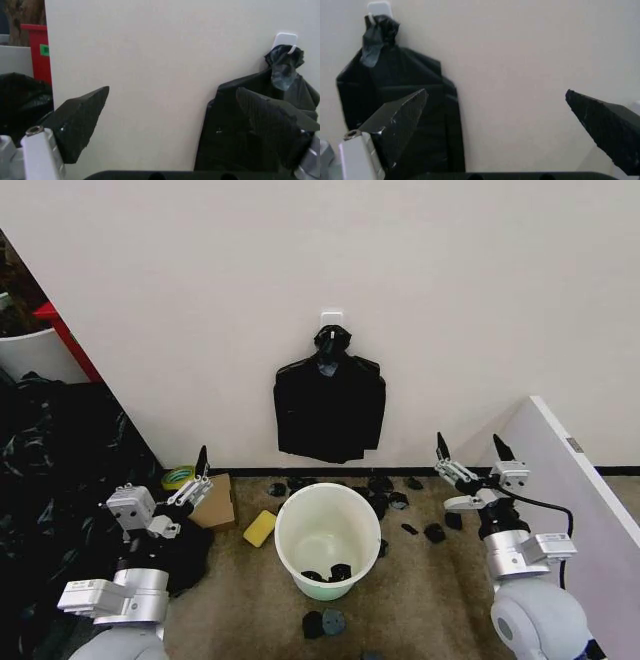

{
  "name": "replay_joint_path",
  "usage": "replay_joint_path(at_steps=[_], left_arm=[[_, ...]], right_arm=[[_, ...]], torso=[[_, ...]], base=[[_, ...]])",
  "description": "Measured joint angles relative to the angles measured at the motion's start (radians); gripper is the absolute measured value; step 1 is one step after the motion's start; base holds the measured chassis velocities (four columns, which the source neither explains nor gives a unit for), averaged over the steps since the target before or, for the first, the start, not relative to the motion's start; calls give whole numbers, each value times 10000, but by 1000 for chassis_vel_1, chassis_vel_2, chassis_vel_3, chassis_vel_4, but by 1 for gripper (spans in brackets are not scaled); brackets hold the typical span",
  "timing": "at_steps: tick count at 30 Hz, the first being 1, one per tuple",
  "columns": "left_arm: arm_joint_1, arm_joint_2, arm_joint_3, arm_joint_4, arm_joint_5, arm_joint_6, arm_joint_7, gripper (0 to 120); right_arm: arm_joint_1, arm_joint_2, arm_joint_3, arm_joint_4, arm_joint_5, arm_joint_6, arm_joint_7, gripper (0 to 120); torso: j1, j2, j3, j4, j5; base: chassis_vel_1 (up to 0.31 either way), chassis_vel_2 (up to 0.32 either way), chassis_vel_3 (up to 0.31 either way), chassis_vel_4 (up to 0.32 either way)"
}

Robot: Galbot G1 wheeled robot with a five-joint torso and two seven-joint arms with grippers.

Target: Place the garbage bag over the trash bin.

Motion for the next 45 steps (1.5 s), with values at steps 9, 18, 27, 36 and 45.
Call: replay_joint_path(at_steps=[9,18,27,36,45], left_arm=[[6,-76,1,177,21,30,-372,100],[14,-99,-6,366,25,199,-757,100],[221,-247,-15,280,202,250,-963,100],[374,-304,-53,93,205,292,-1001,100],[496,-459,-15,-42,370,299,-1023,100]], right_arm=[[1520,-34,-913,-883,2828,143,-1336,100],[4055,557,-2494,-1527,6736,-1126,-465,100],[5941,2044,-3286,-2778,8760,-1496,416,100],[6736,3048,-3432,-3769,8773,-1531,583,100],[7391,3875,-3383,-5015,8425,-1134,241,100]], torso=[[0,0,1,3,1],[1,-1,1,3,0],[1,0,1,1,-2],[1,-1,1,1,-2],[0,0,1,1,-3]], base=[[0,0,0,0],[0,0,0,0],[0,0,0,0],[0,0,0,0],[0,0,0,0]])
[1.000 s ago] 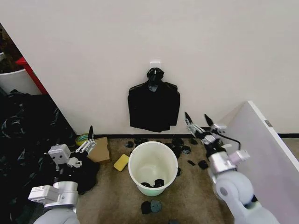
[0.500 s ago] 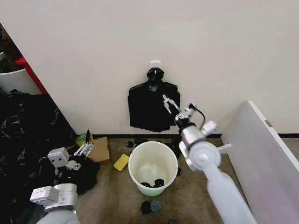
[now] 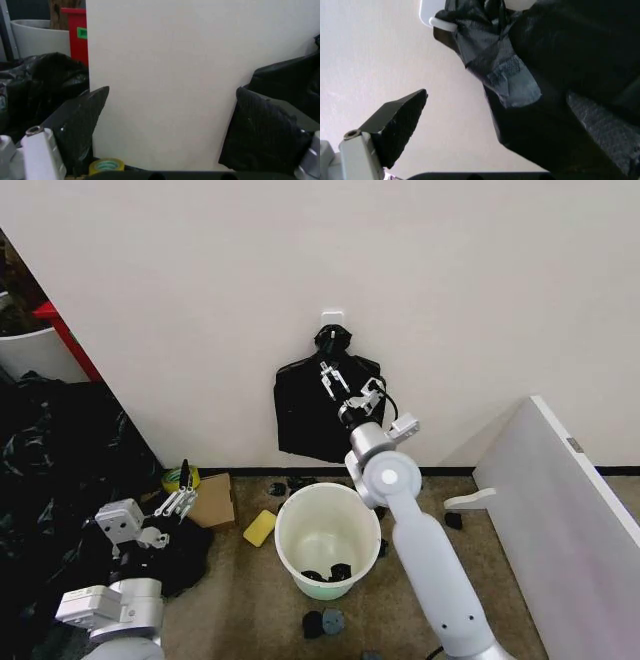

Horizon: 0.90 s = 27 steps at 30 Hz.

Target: Place the garbage bag over the trash bin.

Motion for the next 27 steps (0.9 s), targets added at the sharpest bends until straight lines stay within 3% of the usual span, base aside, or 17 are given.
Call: replay_joint_path(at_steps=[7,23,27], left_arm=[[46,19,-50,-71,-83,27,-81,100],[-70,41,3,221,-50,52,-130,100],[-71,77,3,255,-49,52,-136,100]], right_arm=[[193,139,60,-446,-138,362,-280,90],[32,265,62,-316,-152,1085,-1082,26],[-31,264,39,-304,-232,1194,-1243,16]], torso=[[0,0,0,-1,3],[0,0,-1,0,3],[0,0,-1,-1,4]], base=[[0,0,0,0],[0,0,0,0],[0,0,0,0]])
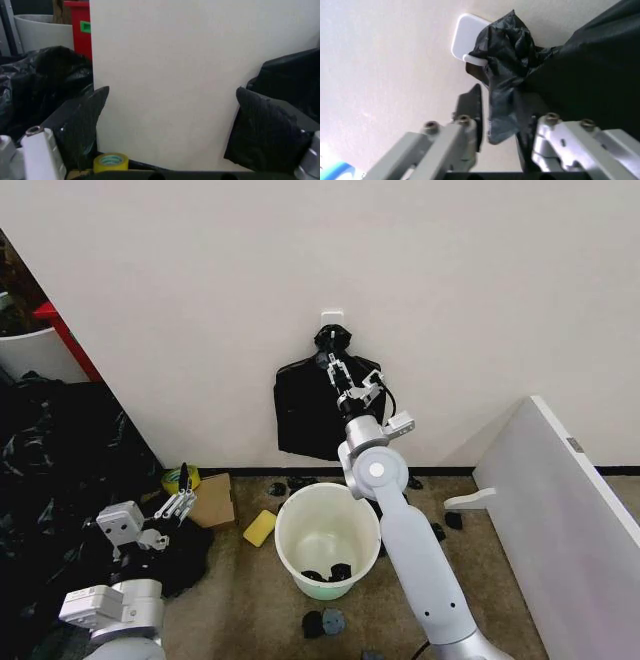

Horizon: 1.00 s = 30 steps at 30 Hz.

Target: Place the garbage bag over the trash bin.

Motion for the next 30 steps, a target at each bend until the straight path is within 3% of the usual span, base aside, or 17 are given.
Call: replay_joint_path(at_steps=[4,14,19,30], left_arm=[[2,22,-7,20,3,-3,-17,100],[26,56,-47,21,22,-27,-51,100],[-9,111,-75,22,-23,-32,-67,100],[-28,83,49,15,-1,-31,-66,100]], right_arm=[[-68,-15,-50,-29,-178,47,-96,0],[-502,-336,-296,199,-614,181,-407,0],[-1853,-1586,-1314,1136,-1234,273,-831,0],[-3186,-3079,-1873,1664,-3175,573,-2959,0]], torso=[[0,0,0,0,0],[0,0,0,1,1],[0,0,-1,-1,2],[-1,1,-1,1,1]], base=[[0,0,0,0],[0,0,0,0],[0,0,0,0],[0,0,0,0]])
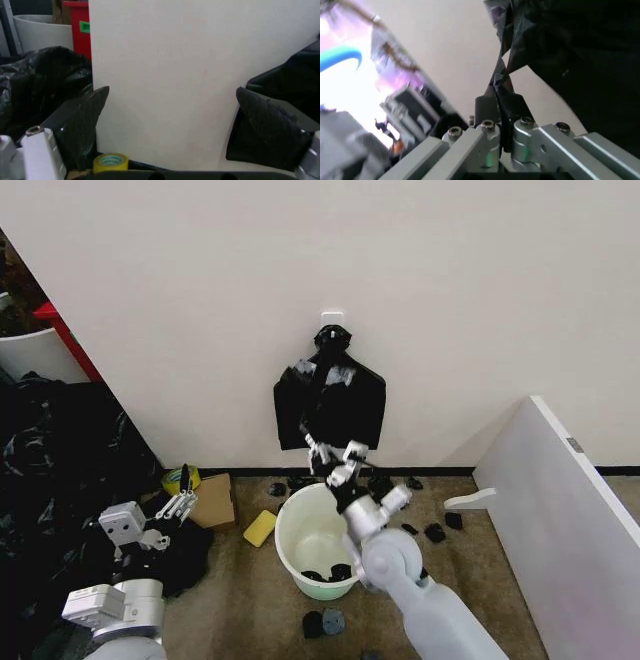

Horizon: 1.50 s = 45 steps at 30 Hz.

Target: Place the garbage bag over the trash bin.

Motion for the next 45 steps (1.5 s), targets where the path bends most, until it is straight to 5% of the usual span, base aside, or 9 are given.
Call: replay_joint_path(at_steps=[10,20,31,45], left_arm=[[-33,22,8,-39,-22,37,0,100],[-69,47,-54,-39,-68,92,-8,100],[-102,11,-47,-2,-71,129,-19,100],[-74,3,-9,-35,-69,131,-53,100]], right_arm=[[-533,-552,835,-1477,-2058,556,-4182,0],[-344,-403,1592,-2810,-3218,820,-6915,0],[-140,-251,1895,-3341,-3404,1377,-6821,1],[-875,-853,2711,-1707,-2886,2201,-5869,51]], torso=[[0,0,1,-1,0],[0,0,1,-1,-1],[0,0,2,-1,0],[1,0,2,-2,0]], base=[[0,0,0,0],[0,0,0,0],[0,0,0,0],[0,0,0,0]])
